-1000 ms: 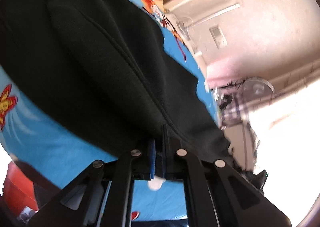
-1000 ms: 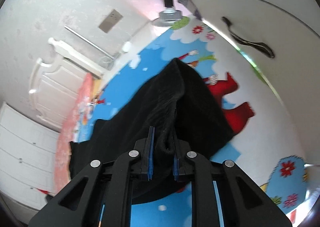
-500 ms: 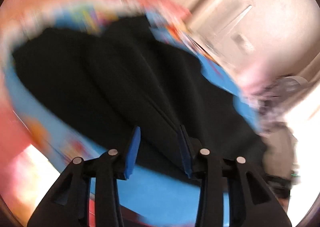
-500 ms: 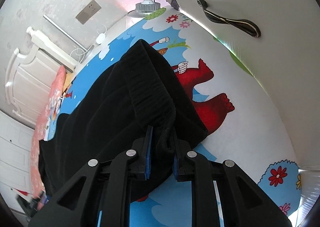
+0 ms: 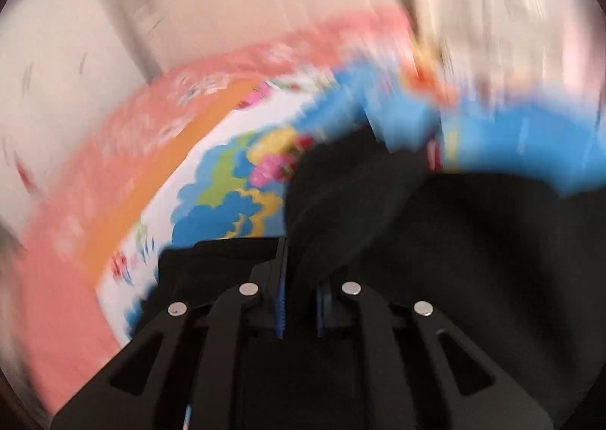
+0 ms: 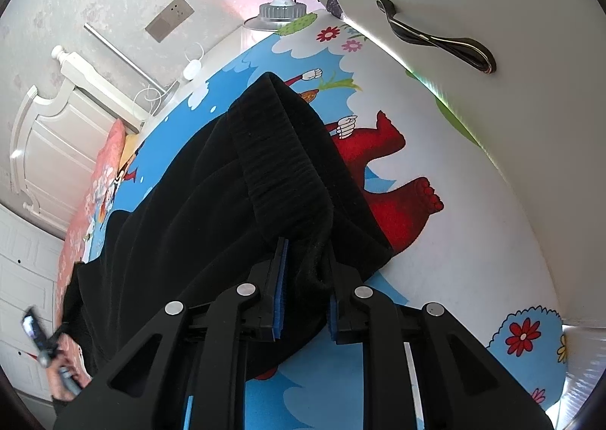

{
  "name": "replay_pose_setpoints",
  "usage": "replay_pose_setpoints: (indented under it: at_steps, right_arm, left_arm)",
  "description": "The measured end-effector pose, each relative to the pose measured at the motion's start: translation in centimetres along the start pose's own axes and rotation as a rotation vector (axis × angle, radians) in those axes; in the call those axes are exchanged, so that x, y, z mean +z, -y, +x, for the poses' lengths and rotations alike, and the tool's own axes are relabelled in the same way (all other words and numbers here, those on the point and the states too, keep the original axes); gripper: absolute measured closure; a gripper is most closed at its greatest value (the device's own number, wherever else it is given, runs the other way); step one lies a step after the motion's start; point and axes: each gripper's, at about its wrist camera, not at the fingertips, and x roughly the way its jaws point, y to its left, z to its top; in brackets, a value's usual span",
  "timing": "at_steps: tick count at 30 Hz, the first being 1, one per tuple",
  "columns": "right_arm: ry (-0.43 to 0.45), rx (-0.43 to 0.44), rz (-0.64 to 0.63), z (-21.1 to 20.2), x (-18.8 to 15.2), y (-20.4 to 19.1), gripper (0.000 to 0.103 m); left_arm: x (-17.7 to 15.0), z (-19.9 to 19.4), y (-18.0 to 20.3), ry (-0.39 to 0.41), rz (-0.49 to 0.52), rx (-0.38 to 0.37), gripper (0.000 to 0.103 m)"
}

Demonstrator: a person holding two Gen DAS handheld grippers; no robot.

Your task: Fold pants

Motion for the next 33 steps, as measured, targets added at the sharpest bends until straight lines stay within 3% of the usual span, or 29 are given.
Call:
replay_pose_setpoints:
  at_steps: [2,3,4,5,6,7,9,10,12,14,15,17,20,25,28,29,30,31,32,33]
  right_arm:
    - [0.002,-0.005,-0.006,0.0,0.0,-0.1,0.085]
    - [0.004,-0.006,-0.007,0.0,-0.1,-0.2,0.085]
    - [0.006,-0.009,-0.008,0.0,-0.1,-0.2,0.085]
    - [0.006,-0.013,-0.013,0.0,-0.1,-0.3,0.085]
    - [0.003,-0.016,-0.019,0.0,0.0,-0.4,0.085]
    - [-0.002,-0.017,-0.025,0.0,0.1,-0.5,0.085]
    - [-0.014,-0.014,-0.034,-0.1,0.3,-0.5,0.085]
    - [-0.019,-0.012,-0.035,-0.1,0.3,-0.5,0.085]
    - [-0.022,-0.012,-0.041,-0.2,0.3,-0.4,0.085]
    - [-0.019,-0.012,-0.040,-0.2,0.3,-0.4,0.085]
    - [-0.017,-0.012,-0.038,-0.2,0.2,-0.4,0.085]
    - [-0.013,-0.012,-0.035,-0.1,0.1,-0.3,0.085]
    - [-0.015,-0.015,-0.040,-0.1,0.2,-0.3,0.085]
    - [-0.023,-0.016,-0.048,-0.1,0.3,-0.3,0.085]
    - [-0.023,-0.016,-0.045,-0.2,0.2,-0.3,0.085]
    - [-0.023,-0.017,-0.046,-0.2,0.2,-0.4,0.085]
    - [-0.023,-0.016,-0.045,-0.2,0.3,-0.3,0.085]
    - [-0.025,-0.013,-0.043,-0.2,0.3,-0.3,0.085]
    - [-0.026,-0.009,-0.042,-0.2,0.2,-0.2,0.085]
    - [-0.026,-0.005,-0.039,-0.2,0.2,-0.2,0.085]
  left_arm:
    - [-1.2,-2.3,-6.6,0.016,-0.335,-0.173,0.092]
    - [-3.6,-2.0,-10.7,-0.031,-0.558,-0.286,0.092]
    - [-6.3,-0.7,-13.4,-0.088,-0.720,-0.394,0.091]
    - [-8.0,0.5,-14.6,-0.135,-0.794,-0.452,0.089]
    - [-10.4,2.3,-15.7,-0.212,-0.845,-0.473,0.087]
    - [-12.0,2.9,-16.2,-0.238,-0.864,-0.463,0.084]
    - [-13.6,3.3,-17.1,-0.223,-0.882,-0.475,0.074]
    - [-13.8,3.3,-17.3,-0.201,-0.890,-0.495,0.065]
    - [-12.8,3.0,-16.8,-0.186,-0.818,-0.464,0.060]
    - [-11.0,2.2,-15.4,-0.174,-0.650,-0.329,0.047]
    - [-9.7,1.4,-13.8,-0.148,-0.494,-0.197,0.043]
    - [-8.0,0.3,-10.3,-0.083,-0.236,-0.047,0.037]
    - [-8.0,-0.2,-6.2,-0.035,0.111,0.127,0.035]
    - [-8.5,0.1,0.9,0.068,0.538,0.264,0.034]
    - [-7.9,1.1,3.0,0.088,0.636,0.302,0.037]
    - [-7.4,1.9,3.2,0.070,0.642,0.279,0.069]
    - [-6.7,2.8,2.9,0.028,0.622,0.228,0.083]
    - [-6.0,2.6,2.1,0.018,0.559,0.178,0.082]
    - [-4.7,1.6,0.1,0.037,0.432,0.109,0.082]
    - [-3.4,0.4,-3.3,0.054,0.243,0.032,0.082]
